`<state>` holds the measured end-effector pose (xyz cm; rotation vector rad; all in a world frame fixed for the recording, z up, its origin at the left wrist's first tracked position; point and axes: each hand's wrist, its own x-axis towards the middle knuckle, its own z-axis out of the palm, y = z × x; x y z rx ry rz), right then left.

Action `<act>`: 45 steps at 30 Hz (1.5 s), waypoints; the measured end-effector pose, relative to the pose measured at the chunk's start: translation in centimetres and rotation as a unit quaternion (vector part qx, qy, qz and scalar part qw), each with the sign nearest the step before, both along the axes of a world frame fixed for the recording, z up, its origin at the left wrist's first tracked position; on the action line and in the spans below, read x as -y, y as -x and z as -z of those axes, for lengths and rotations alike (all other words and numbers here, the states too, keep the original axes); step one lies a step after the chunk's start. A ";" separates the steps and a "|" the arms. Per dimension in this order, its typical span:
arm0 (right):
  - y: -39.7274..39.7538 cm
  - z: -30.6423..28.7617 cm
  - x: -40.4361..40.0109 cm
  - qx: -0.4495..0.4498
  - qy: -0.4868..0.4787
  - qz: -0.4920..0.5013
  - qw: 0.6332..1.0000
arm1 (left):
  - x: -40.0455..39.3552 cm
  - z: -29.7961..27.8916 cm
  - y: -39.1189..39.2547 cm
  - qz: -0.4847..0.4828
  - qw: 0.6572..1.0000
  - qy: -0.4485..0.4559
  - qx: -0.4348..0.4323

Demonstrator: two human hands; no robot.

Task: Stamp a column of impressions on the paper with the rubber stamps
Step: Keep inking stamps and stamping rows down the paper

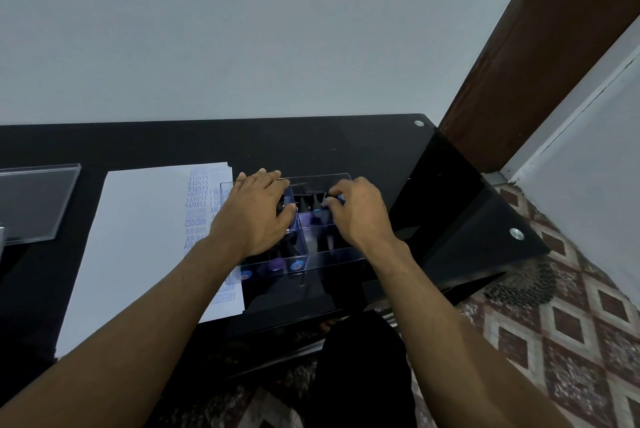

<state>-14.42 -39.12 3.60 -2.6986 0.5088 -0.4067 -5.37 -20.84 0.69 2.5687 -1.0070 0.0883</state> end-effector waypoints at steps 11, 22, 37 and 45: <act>0.9 0.3 -1.3 0.097 -0.065 0.000 0.993 | 0.0 -0.3 0.3 -0.002 1.000 -0.005 0.003; 1.3 -0.3 -2.9 0.134 -0.052 0.001 0.990 | -0.4 -1.5 0.8 -0.010 0.999 0.038 -0.032; -1.4 -2.0 -17.6 0.171 -0.086 -0.119 0.974 | -17.0 -2.4 3.8 -0.151 0.987 0.053 -0.002; -3.4 -0.6 -28.3 0.149 -0.109 -0.229 0.956 | -28.8 -1.9 5.4 -0.246 0.968 0.051 -0.013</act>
